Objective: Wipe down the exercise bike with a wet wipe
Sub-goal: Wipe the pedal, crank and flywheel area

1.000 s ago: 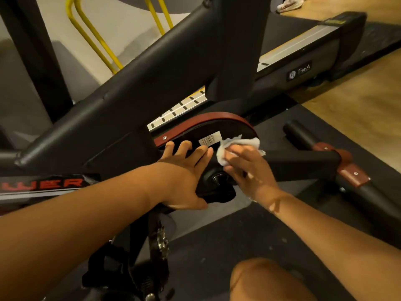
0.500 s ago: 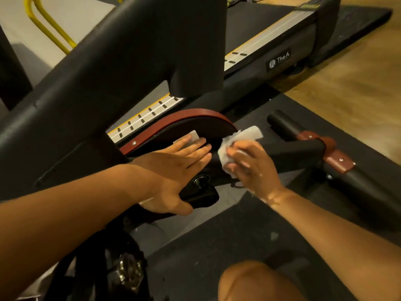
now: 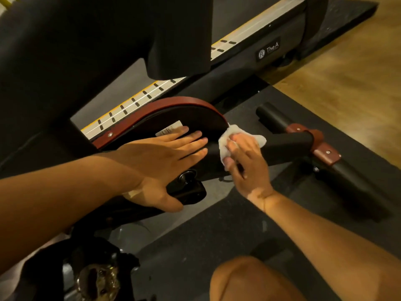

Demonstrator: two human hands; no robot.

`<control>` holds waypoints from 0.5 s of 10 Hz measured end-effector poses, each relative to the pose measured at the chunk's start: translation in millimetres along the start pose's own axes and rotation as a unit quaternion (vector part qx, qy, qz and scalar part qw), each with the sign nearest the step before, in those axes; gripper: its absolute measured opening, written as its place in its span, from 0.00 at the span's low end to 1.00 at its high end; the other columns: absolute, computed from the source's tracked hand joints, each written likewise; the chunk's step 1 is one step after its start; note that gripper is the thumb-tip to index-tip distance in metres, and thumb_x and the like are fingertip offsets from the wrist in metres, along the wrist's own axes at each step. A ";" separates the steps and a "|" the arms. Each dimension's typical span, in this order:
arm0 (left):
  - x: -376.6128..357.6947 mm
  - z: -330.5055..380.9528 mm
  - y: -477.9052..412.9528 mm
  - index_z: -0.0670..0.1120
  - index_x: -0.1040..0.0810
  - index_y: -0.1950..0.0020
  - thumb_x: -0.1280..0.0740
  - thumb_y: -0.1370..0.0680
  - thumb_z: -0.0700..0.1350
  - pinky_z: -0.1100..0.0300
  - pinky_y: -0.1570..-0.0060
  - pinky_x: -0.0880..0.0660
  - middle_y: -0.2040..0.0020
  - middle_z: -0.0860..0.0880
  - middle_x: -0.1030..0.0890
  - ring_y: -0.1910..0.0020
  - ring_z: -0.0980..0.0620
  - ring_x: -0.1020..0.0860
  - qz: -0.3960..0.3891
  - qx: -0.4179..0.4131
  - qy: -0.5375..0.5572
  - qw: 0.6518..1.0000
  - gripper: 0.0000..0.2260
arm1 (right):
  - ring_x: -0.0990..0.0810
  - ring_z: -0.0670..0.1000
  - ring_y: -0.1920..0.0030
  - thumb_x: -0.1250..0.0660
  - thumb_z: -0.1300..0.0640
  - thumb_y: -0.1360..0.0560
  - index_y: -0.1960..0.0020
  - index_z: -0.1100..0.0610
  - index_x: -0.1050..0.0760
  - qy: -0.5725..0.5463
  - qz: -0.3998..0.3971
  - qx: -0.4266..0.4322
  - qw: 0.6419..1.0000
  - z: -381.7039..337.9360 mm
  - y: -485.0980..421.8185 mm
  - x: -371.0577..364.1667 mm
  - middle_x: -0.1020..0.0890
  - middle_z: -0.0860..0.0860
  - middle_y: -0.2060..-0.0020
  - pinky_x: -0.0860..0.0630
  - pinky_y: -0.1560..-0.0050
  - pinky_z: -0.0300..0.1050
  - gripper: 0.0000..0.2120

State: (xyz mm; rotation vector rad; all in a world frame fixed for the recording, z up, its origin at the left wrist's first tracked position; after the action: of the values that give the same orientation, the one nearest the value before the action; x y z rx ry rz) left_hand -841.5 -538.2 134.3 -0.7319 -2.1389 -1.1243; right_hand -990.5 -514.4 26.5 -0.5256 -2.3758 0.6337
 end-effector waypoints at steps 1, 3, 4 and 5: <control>6.4 1.0 -1.5 0.46 0.67 0.21 0.50 0.31 0.75 0.48 0.23 0.58 0.20 0.45 0.65 0.22 0.48 0.66 0.002 -0.016 0.003 1.000 0.51 | 0.32 0.42 0.35 0.42 0.54 0.18 0.36 0.56 0.27 0.059 -0.047 -0.041 0.996 62.4 -7.3 22.6 0.24 0.52 0.39 0.44 0.30 0.32 0.14; 16.7 -0.6 -10.0 0.47 0.64 0.20 0.52 0.28 0.76 0.55 0.23 0.63 0.20 0.48 0.66 0.23 0.55 0.68 -0.019 -0.091 0.051 0.994 0.48 | 0.27 0.49 0.37 0.50 0.49 0.18 0.40 0.56 0.24 0.059 -0.034 -0.145 0.987 91.2 -16.9 42.7 0.22 0.52 0.41 0.39 0.31 0.43 0.20; 13.0 1.8 -13.0 0.47 0.65 0.20 0.54 0.27 0.75 0.55 0.23 0.64 0.21 0.48 0.67 0.23 0.54 0.69 -0.037 -0.099 0.027 0.994 0.47 | 0.28 0.46 0.37 0.47 0.51 0.17 0.38 0.58 0.24 -0.022 -0.016 -0.034 0.999 11.6 -8.3 13.2 0.23 0.51 0.41 0.36 0.30 0.45 0.17; 13.5 1.7 -13.4 0.48 0.68 0.21 0.54 0.27 0.75 0.56 0.24 0.65 0.22 0.49 0.70 0.24 0.55 0.71 -0.054 -0.099 0.025 0.993 0.46 | 0.31 0.43 0.35 0.45 0.52 0.18 0.34 0.58 0.26 -0.040 -0.018 0.001 0.999 11.4 -8.3 6.3 0.23 0.50 0.39 0.39 0.30 0.38 0.18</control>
State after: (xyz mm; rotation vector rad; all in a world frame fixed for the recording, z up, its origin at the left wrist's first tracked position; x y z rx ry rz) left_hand -860.3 -540.8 136.3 -0.6744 -2.0663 -1.4127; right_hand -1004.2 -521.4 26.1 -0.4636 -2.4532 0.6513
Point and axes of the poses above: each hand's wrist, its own y-axis away from the middle knuckle, its own x-axis out of the back of the hand, z = x × y, the point moved 7 cm from there along -y, towards the middle knuckle
